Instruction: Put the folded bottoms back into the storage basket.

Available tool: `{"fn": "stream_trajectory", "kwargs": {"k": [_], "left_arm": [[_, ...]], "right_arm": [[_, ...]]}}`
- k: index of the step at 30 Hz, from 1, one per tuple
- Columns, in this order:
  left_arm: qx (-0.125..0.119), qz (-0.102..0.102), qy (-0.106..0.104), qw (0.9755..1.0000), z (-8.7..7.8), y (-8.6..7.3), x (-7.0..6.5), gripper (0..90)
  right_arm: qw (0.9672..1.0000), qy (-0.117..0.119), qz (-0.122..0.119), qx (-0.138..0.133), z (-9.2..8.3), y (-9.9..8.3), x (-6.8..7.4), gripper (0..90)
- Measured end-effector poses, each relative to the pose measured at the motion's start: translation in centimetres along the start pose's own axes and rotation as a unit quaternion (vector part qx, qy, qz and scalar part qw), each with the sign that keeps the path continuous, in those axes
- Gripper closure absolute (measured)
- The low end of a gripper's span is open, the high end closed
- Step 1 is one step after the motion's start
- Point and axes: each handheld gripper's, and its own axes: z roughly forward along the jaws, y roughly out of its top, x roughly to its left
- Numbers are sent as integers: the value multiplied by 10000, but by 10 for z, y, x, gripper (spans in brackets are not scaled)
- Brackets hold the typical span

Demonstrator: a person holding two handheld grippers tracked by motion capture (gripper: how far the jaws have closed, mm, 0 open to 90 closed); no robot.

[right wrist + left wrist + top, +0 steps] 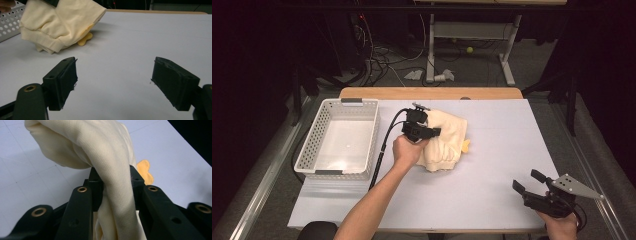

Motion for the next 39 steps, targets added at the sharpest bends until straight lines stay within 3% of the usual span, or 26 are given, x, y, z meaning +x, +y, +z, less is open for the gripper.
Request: {"fn": "stream_trajectory", "kwargs": {"k": [11, 39], "left_arm": [[-61, 113, -50, 9999, -10, 0, -4, 698], [-419, 328, -103, 9985, -60, 2, -11, 699]], "right_arm": [[10000, 6, -20, -5, 0, 0, 0, 210], [10000, -9, -29, -23, -1, 0, 1, 210]]}}
